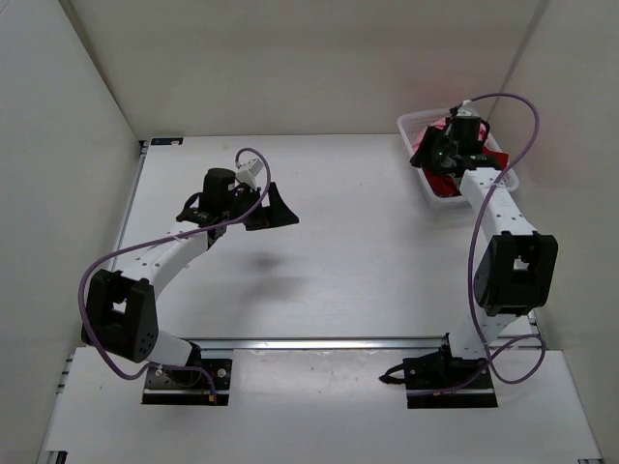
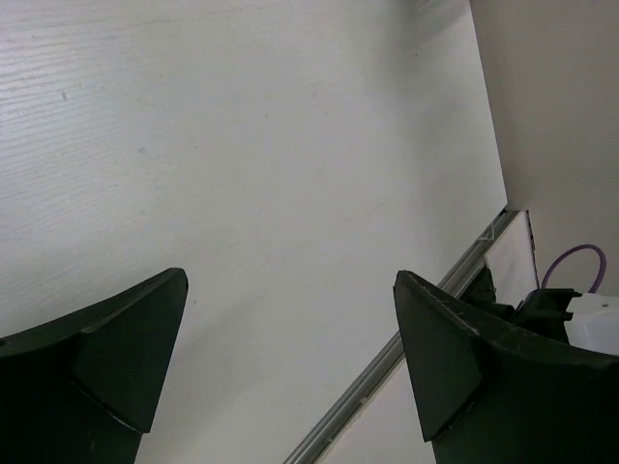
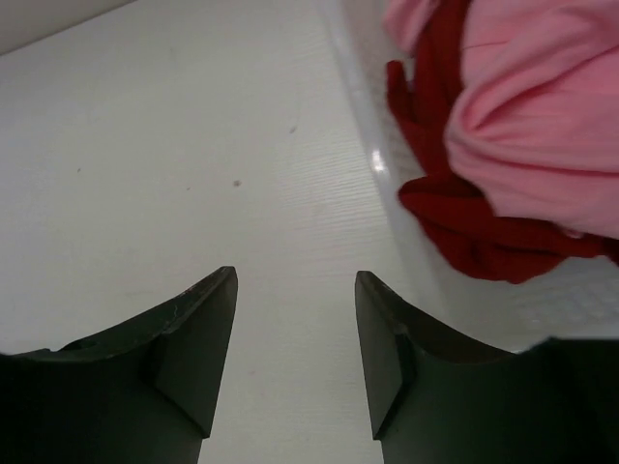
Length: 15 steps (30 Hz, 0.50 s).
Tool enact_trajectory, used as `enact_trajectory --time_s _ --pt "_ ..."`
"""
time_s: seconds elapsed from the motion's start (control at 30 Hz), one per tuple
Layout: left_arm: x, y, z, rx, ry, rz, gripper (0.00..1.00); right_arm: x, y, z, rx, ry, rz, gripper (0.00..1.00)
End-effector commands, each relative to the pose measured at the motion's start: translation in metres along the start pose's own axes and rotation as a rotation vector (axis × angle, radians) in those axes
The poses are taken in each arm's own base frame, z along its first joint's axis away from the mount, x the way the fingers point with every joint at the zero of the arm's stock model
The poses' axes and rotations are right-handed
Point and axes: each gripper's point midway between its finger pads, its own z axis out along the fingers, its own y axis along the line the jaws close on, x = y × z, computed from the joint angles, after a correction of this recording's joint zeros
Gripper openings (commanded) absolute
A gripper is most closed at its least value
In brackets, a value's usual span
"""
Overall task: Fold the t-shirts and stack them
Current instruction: Grab crumpled tshirt from bin with the right arm
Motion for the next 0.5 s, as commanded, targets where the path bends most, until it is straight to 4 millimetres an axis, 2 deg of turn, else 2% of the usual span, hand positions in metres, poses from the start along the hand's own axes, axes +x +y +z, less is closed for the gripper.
enact_trajectory --time_s 0.0,0.03,0.1,0.13,0.17,0.23,0.3,0.33,0.37,0.4,0.43,0.47 --pt "-0.005 -0.01 -0.007 0.014 -0.028 0.047 0.99 -0.044 -0.017 -0.012 0.028 -0.097 0.01 0.51" --pt "-0.008 -0.014 -0.008 0.032 -0.039 0.071 0.98 -0.047 -0.03 -0.012 0.06 -0.095 0.01 0.51" --pt "-0.008 -0.025 -0.009 0.07 -0.043 0.094 0.99 -0.06 -0.046 -0.016 0.082 -0.101 0.032 0.46" --pt "-0.006 -0.023 -0.008 0.068 -0.041 0.089 0.98 -0.065 -0.052 -0.016 0.09 -0.109 0.038 0.44" --pt "-0.006 -0.027 -0.008 0.086 -0.047 0.102 0.99 -0.071 -0.061 -0.018 0.106 -0.122 0.044 0.37" --pt "0.001 -0.029 -0.006 0.107 -0.032 0.09 0.99 -0.085 -0.069 -0.02 0.112 -0.137 0.045 0.26" --pt "0.002 -0.029 -0.005 0.114 -0.033 0.077 0.99 -0.095 -0.084 -0.024 0.122 -0.155 0.055 0.25" --pt "0.005 -0.027 -0.004 0.115 -0.031 0.074 0.99 -0.1 -0.083 -0.029 0.111 -0.174 0.038 0.27" --pt "0.009 -0.027 -0.003 0.122 -0.023 0.071 0.99 -0.098 -0.091 -0.031 0.117 -0.172 0.034 0.3" --pt "0.012 -0.03 -0.003 0.14 -0.015 0.067 0.98 -0.112 -0.095 -0.038 0.124 -0.232 0.018 0.25" --pt "0.015 -0.03 -0.001 0.141 -0.007 0.058 0.77 -0.105 -0.1 -0.037 0.14 -0.236 0.011 0.15" --pt "0.017 -0.032 -0.001 0.15 -0.006 0.064 0.58 -0.115 -0.114 -0.036 0.195 -0.281 0.016 0.0"
